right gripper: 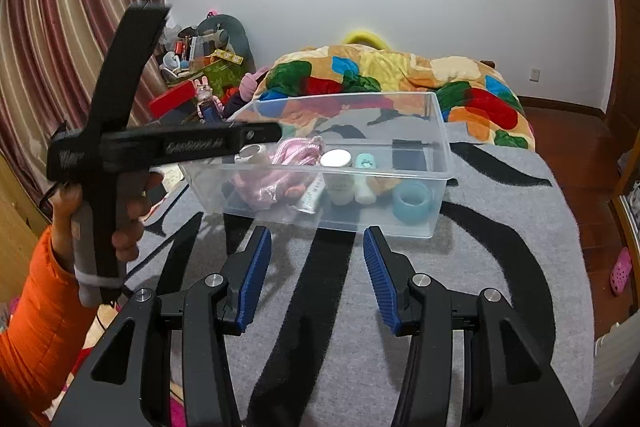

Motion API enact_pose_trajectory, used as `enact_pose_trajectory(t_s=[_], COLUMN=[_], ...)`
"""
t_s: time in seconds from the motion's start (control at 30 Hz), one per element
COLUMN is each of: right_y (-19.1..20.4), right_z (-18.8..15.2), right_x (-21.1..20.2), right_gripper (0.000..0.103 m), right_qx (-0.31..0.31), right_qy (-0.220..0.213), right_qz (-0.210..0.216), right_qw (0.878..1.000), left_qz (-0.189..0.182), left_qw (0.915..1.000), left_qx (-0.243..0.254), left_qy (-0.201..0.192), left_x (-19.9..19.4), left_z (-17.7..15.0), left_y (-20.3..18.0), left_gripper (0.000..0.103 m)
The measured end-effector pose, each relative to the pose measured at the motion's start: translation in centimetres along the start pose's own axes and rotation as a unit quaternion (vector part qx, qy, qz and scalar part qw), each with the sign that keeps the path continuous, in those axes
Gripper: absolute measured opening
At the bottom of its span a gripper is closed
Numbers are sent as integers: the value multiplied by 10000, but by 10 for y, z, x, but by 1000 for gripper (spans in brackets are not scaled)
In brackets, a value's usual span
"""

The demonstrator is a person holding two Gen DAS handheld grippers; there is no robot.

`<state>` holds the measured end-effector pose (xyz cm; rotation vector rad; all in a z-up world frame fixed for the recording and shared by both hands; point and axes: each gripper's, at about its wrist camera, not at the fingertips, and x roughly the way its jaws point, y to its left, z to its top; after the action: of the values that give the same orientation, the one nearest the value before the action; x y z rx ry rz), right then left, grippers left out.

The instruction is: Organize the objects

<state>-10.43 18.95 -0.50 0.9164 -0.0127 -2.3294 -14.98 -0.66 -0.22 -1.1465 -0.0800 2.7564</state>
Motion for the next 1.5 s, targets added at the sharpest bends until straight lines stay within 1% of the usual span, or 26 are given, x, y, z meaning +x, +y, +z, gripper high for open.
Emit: enact_pose_trajectory(t_s=[0.17,0.33,0.4,0.43,0.5,0.53,0.63,0.7,0.77,0.87,0.97,1.03,1.5], right_y=[-1,5,8,9,10,11,12,13,13,10,5,2,4], right_z=[1,3,5,6,6,7,7,6,5,2,-1,-2,-4], right_x=[-1,-6,-8,-9,-11,-12,-13,-12,-10,-4,1,4,1], right_gripper=[44,44,45,49,58,61,66,69,73,76,76,76,76], right_qx=[52,-10,-48,-60,-70,-81,-129,-163,-189,-193,-134,-96,-128], right_qy=[-7,-90,-141,-166,-249,-298,-363,-384,-398,-370,-292,-258,-297], right_qz=[-13,-52,-104,-137,-238,-289,-401,-471,-533,-561,-558,-549,-501], right_qw=[10000,9999,9998,9997,9994,9991,9985,9980,9976,9976,9979,9981,9982], left_qz=[1,-34,-28,-9,33,60,127,94,53,55,105,65,28], left_qw=[9998,9990,9987,9984,9979,9974,9965,9963,9960,9964,9970,9972,9968], left_qx=[41,-129,-151,-152,-136,-109,-88,-142,-185,-174,-132,-142,-142], left_qy=[-191,-437,-496,-547,-634,-707,-818,-848,-875,-827,-754,-735,-791], left_x=[-25,-53,-60,-64,-68,-71,-74,-73,-71,-63,-56,-54,-60], left_z=[-24,-51,-59,-62,-65,-67,-70,-72,-73,-77,-80,-81,-82], left_y=[-1,0,-2,-3,-5,-7,-10,-9,-9,-10,-14,-15,-17], left_gripper=[40,47,53,55,65,67,74,81,84,85,85,85,85])
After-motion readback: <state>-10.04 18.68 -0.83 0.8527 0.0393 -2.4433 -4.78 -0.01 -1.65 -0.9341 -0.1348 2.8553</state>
